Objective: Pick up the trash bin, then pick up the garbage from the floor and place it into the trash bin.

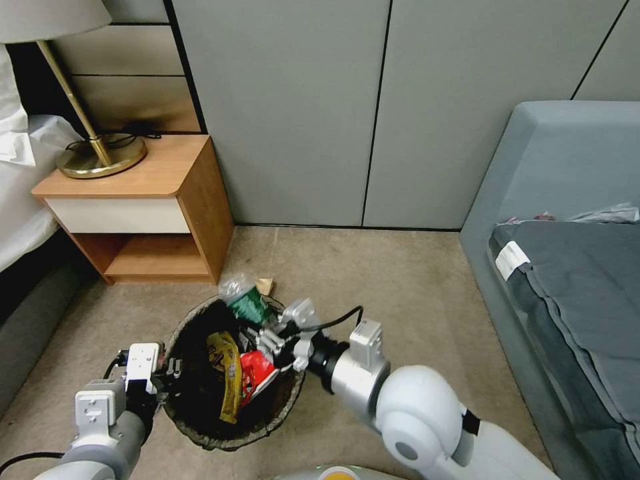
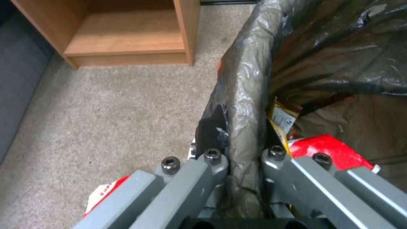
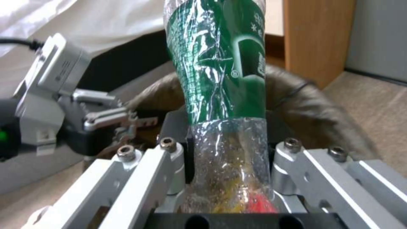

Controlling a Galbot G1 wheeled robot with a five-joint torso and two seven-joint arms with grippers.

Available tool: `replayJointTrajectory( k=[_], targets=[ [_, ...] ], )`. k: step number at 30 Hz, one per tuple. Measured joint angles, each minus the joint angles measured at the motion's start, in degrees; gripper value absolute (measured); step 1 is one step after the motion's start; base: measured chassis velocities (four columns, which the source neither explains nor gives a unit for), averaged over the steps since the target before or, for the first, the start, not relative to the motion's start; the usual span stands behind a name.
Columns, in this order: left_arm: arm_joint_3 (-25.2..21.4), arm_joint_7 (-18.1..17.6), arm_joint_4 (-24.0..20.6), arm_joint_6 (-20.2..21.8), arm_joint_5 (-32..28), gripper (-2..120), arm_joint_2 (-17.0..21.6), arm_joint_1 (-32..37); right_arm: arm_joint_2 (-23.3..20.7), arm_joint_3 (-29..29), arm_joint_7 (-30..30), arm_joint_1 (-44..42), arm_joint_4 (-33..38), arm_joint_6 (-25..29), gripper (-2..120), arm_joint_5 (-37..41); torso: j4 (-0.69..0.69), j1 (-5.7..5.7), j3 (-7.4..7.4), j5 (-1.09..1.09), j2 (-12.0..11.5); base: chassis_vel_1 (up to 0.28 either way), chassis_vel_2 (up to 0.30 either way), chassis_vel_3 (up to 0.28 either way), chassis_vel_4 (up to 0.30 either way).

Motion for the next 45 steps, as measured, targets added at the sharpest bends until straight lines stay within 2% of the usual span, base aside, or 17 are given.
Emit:
replayJointTrajectory(
  k=[7,10,13,17,18,20,22,23,29,39,40,42,43,45],
  targets=[
    [0.02,0.00,0.00,0.00,0.01,2,0.00,-0.12,2.53,-4.01,3.53,1.22,-2.51,0.39,22,-1.74,0.00,0.00,0.00,0.00,0.00,0.000,0.000,0.000,0.000],
    [0.03,0.00,0.00,0.00,0.01,2,-0.01,-0.15,3.62,-5.09,5.18,1.74,-3.26,0.69,26,-1.85,0.00,0.00,0.00,-0.01,0.00,0.000,0.000,0.000,0.000],
    [0.05,0.00,0.00,0.00,0.01,2,-0.02,-0.21,4.73,-6.33,7.15,2.59,-3.91,0.72,42,-1.47,0.00,0.00,0.00,-0.01,0.00,0.000,0.000,0.000,0.000],
    [0.06,0.00,0.00,0.00,0.01,2,-0.03,-0.23,4.92,-6.62,7.51,2.90,-3.95,0.67,48,-1.30,0.00,0.00,0.00,-0.01,0.00,0.000,0.000,0.000,0.000],
    [0.07,0.00,0.00,0.00,0.01,2,-0.04,-0.26,5.01,-6.80,7.71,3.12,-3.95,0.62,61,-1.21,0.00,0.00,0.00,-0.01,0.00,0.000,0.000,0.000,0.000],
    [0.07,0.00,0.00,0.00,0.02,2,-0.04,-0.27,5.03,-6.89,7.88,3.23,-3.92,0.54,65,-1.14,0.00,0.00,0.00,-0.01,0.00,0.000,0.000,0.000,0.000],
    [0.09,0.00,0.00,0.00,0.03,2,-0.05,-0.30,4.99,-6.90,8.11,3.29,-3.81,0.44,77,-1.12,0.00,0.00,0.00,0.00,0.00,0.000,0.000,0.000,0.000],
    [0.09,0.00,0.00,0.00,0.03,2,-0.05,-0.30,4.99,-6.90,8.11,3.29,-3.81,0.44,77,-1.12,0.00,0.00,0.00,0.00,0.00,0.000,0.000,0.000,0.000],
    [0.22,0.04,0.00,0.02,0.07,2,-0.12,-0.47,4.94,-5.19,8.77,3.25,-3.24,0.41,99,-1.15,0.00,0.00,0.00,0.00,0.00,0.000,0.000,0.000,0.000],
    [0.28,0.04,0.00,0.03,0.11,2,-0.15,-0.58,3.72,-0.78,8.65,1.97,-0.59,0.68,100,-1.53,0.00,0.00,0.00,0.01,0.00,0.000,0.000,0.000,0.000],
    [0.29,0.04,0.00,0.03,0.12,2,-0.16,-0.60,3.37,1.08,7.85,1.47,0.51,1.12,100,-1.51,0.00,0.00,0.00,0.01,0.00,0.000,0.000,0.000,0.000],
    [0.31,0.04,0.00,0.03,0.12,2,-0.17,-0.64,2.86,4.28,5.04,0.46,1.82,4.45,100,-2.68,-0.01,0.00,0.00,0.01,0.00,0.000,0.000,0.000,0.000],
    [0.31,0.04,0.00,0.03,0.12,2,-0.17,-0.64,2.86,4.28,5.04,0.46,1.82,4.45,100,-2.68,-0.01,0.00,0.00,0.01,0.00,0.000,0.000,0.000,0.000],
    [0.33,0.05,0.00,0.03,0.12,2,-0.18,-0.70,2.20,7.47,3.17,-0.69,2.76,9.96,100,-5.62,0.00,0.00,0.00,0.01,0.00,0.000,0.000,0.000,0.000]
  ],
)
